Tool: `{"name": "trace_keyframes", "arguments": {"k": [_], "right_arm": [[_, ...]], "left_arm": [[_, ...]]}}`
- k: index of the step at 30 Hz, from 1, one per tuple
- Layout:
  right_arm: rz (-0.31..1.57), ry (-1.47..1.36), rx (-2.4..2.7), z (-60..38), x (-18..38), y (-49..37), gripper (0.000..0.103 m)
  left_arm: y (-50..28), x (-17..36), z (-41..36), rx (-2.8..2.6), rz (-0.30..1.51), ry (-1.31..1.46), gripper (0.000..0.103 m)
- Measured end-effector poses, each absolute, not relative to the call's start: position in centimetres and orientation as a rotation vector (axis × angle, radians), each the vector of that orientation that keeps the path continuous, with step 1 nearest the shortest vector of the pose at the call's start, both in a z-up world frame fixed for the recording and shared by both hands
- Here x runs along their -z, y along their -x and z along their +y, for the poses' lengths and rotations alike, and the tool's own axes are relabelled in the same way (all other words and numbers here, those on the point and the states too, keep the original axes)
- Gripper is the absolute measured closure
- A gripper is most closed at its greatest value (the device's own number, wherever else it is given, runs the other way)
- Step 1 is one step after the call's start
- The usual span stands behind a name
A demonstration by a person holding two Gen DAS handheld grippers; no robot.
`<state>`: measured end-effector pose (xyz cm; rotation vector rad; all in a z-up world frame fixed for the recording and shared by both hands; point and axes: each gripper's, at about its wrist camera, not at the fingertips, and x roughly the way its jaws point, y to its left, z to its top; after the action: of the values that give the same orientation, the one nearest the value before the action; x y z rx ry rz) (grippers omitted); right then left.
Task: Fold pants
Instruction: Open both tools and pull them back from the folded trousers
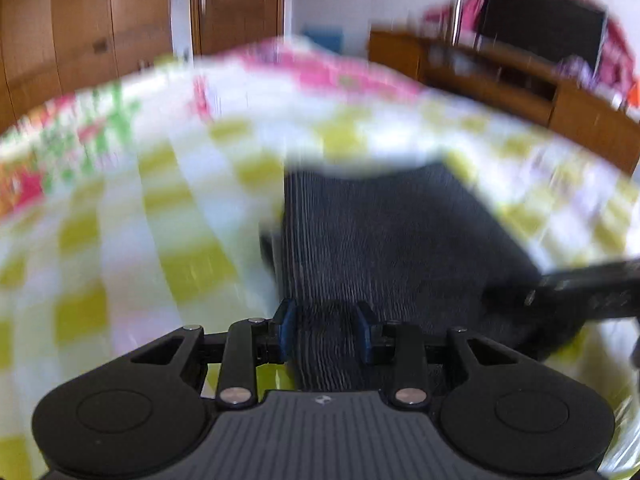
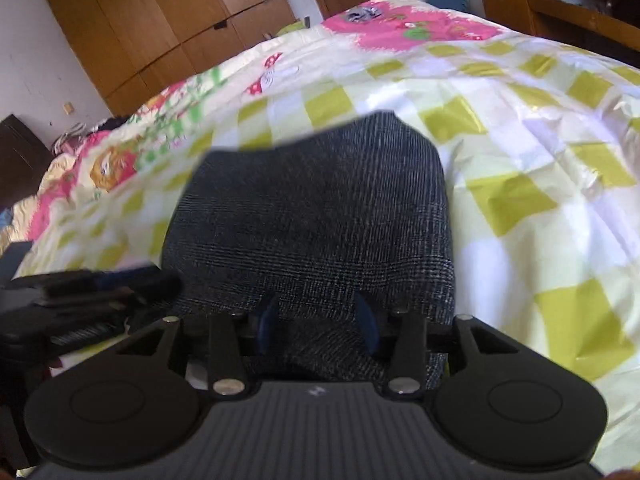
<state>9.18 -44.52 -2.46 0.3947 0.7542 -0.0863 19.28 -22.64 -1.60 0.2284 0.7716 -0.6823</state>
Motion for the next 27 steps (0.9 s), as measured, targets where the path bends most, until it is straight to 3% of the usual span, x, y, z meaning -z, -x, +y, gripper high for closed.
{"name": "trace_keyframes", "arguments": {"k": [5,8,11,17,23,27], "right_arm": [[0.662,-0.453,0.092,-44.6,-0.7,-7.1,0.058],[0.694,-0.419,0.145,-44.2,0.4,-6.2,0.048],[0.748,-0.362,0.164,-43.5,1.5,-6.6,0.051],[0.677,-0.426,0.111,-41.4,-1.2,-3.6,0.049],[0.790,-0.442,0.134,-41.4,1.9,-4.5,0.049],[0.818,-0.478,0.176,-43.1,2.8,-5.8,0.055]], "left_arm": [[-18.7,0.0,-20.8,0.627,0.762,-0.159,0.052],[-17.6,0.1,-20.4,0.616,0.766,-0.202,0.052],[-17.6,1.2,-20.3,0.599,0.830,-0.187,0.051],[-13.4,-1.3,-18.9,0.630,0.758,-0.172,0.052],[-11.0,-0.8,-18.4,0.650,0.793,-0.155,0.052],[-10.2,-0.9,-17.9,0.650,0.806,-0.121,0.052]]}}
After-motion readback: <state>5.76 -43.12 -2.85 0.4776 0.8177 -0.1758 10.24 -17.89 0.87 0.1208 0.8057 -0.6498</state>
